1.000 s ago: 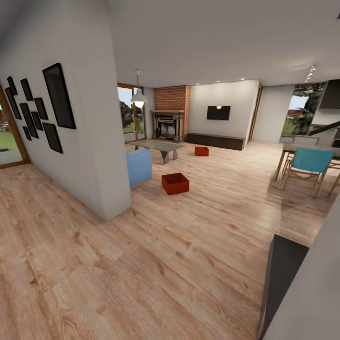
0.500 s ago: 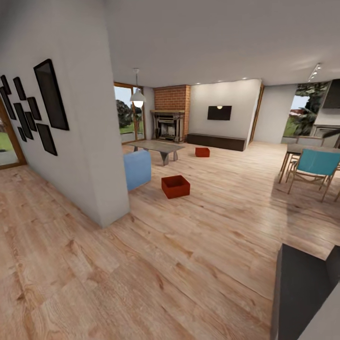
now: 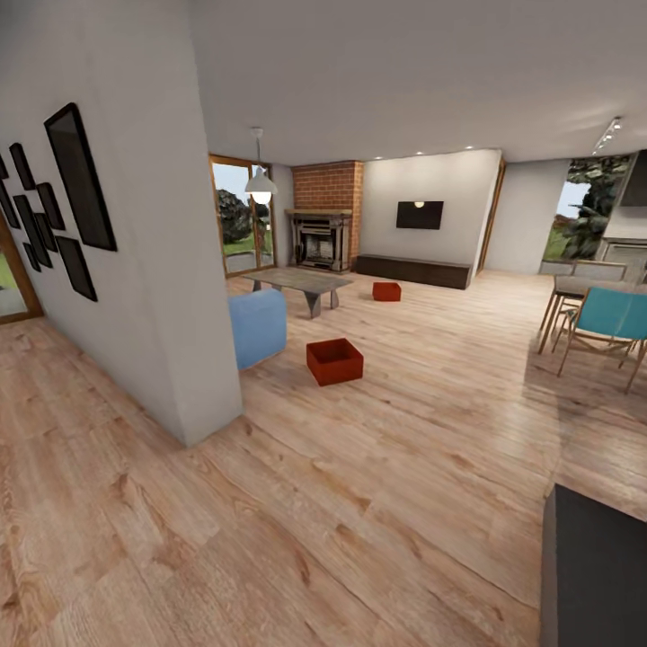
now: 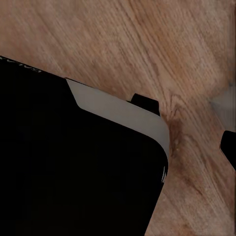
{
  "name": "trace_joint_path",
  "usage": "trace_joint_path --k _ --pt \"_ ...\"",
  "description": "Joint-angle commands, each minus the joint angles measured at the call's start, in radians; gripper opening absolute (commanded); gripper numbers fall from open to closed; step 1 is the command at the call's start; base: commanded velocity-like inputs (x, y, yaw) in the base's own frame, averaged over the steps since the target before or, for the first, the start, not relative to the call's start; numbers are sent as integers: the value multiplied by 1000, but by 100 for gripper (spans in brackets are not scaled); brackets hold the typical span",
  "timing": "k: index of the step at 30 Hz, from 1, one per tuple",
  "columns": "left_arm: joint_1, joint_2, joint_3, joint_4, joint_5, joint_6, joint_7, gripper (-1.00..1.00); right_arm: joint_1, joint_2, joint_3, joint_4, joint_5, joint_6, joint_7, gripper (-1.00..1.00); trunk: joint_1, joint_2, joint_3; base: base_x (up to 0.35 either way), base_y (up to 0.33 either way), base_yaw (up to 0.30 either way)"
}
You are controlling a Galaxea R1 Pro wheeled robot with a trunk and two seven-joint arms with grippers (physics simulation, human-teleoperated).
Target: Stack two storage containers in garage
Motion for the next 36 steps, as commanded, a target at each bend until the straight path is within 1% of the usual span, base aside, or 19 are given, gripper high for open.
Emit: trace_joint_path --k 1,16,36 --pt "0 0 0 0 8 -2 1 100 -1 0 7 3 -11 -5 4 100 1 0 -1 321 0 0" --pt "0 0 0 0 8 -2 1 100 -1 0 7 3 -9 -7 4 100 1 0 -1 321 0 -9" --pt "0 0 0 0 8 -2 1 100 -1 1 7 3 -10 -7 4 100 1 0 -1 321 0 -217"
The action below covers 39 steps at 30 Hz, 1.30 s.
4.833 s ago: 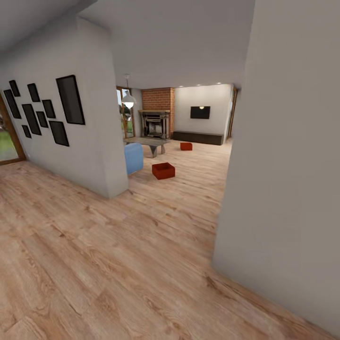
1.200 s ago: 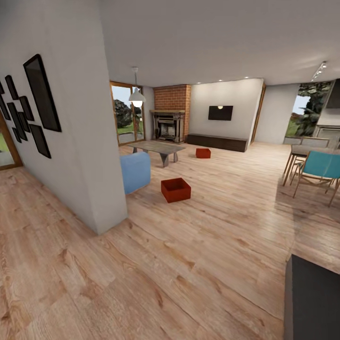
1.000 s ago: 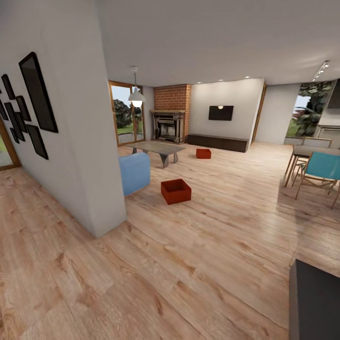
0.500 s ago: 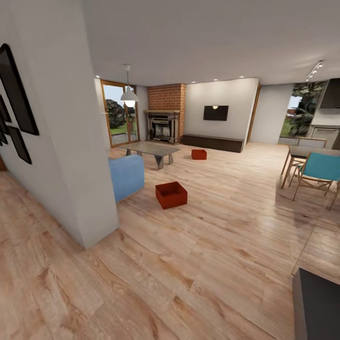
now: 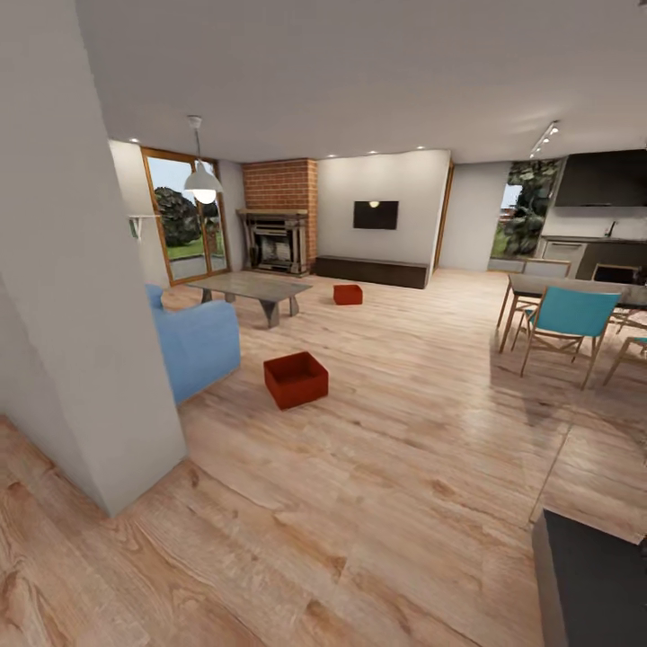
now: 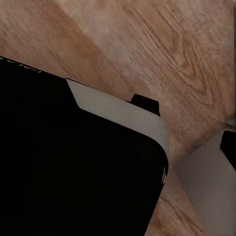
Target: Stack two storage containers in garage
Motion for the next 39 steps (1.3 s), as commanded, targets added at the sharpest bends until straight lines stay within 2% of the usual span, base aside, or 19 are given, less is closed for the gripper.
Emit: trace_joint_path --k 1,39 --pt "0 0 0 0 8 -3 0 100 -1 0 7 3 -11 -5 4 100 1 0 -1 321 0 -55" --pt "0 0 0 0 8 -3 1 100 -1 0 7 3 -12 -4 4 100 1 0 -1 321 0 -2"
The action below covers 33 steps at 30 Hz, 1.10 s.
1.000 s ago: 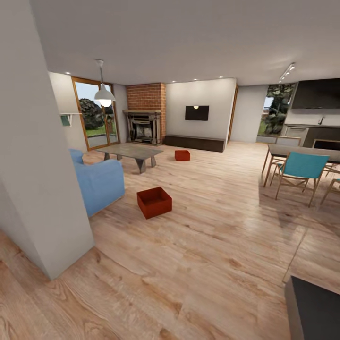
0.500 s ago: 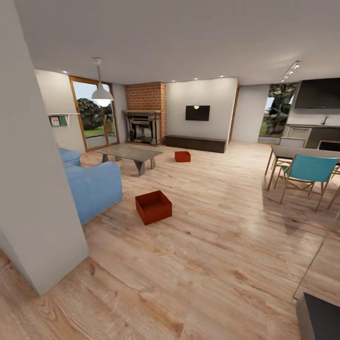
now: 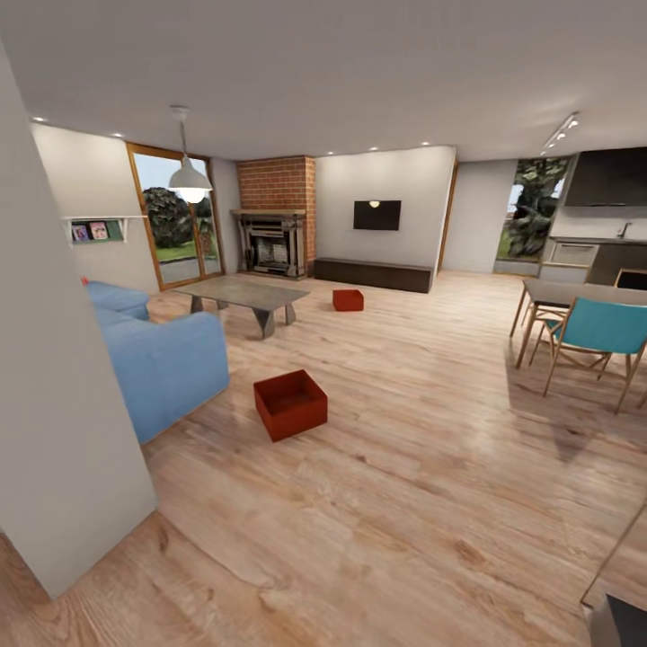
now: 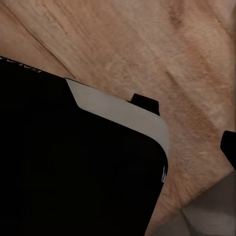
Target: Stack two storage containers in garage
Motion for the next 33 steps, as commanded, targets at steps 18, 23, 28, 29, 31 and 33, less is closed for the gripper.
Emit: trace_joint_path --k 18,23,28,29,31,33 --pt "0 0 0 0 8 -2 1 100 -1 0 6 3 -15 -5 4 100 1 0 -1 321 0 0" --pt "0 0 0 0 8 -2 0 100 -1 0 6 3 -15 -6 5 100 1 0 -1 321 0 0" --pt "0 0 0 0 8 -2 0 100 -1 0 6 3 -15 -6 5 100 1 0 -1 321 0 0" --pt "0 0 0 0 8 -2 0 100 -1 0 6 3 -15 -6 5 100 1 0 -1 321 0 0" --pt "0 0 0 0 8 -2 1 100 -1 0 6 3 -15 -5 5 100 1 0 -1 321 0 0" --pt "0 0 0 0 8 -2 0 100 -1 0 6 3 -14 -6 5 100 1 0 -1 321 0 0"
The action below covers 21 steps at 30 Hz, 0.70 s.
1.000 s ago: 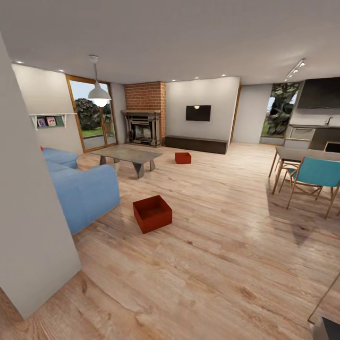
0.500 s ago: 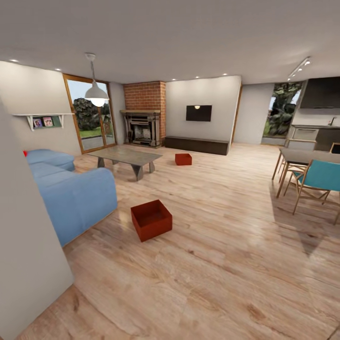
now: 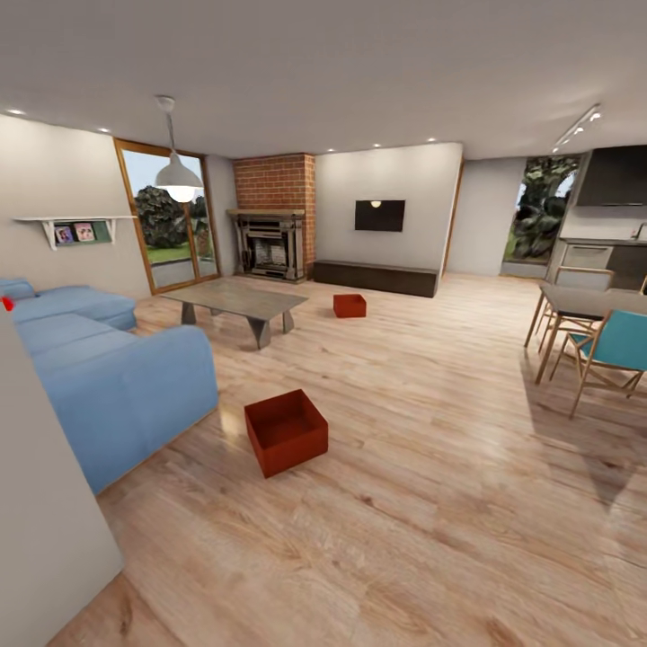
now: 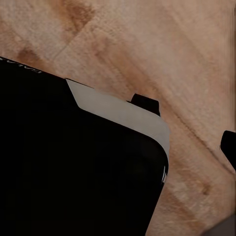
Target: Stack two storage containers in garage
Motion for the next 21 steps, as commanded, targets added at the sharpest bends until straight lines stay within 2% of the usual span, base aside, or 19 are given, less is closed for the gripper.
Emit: trace_joint_path --k 1,21 --pt "0 0 0 0 8 -2 1 100 -1 0 7 3 -11 -5 4 100 1 0 -1 321 0 0" --pt "0 0 0 0 8 -2 1 100 -1 0 7 3 -10 -6 4 100 1 0 -1 321 0 0"
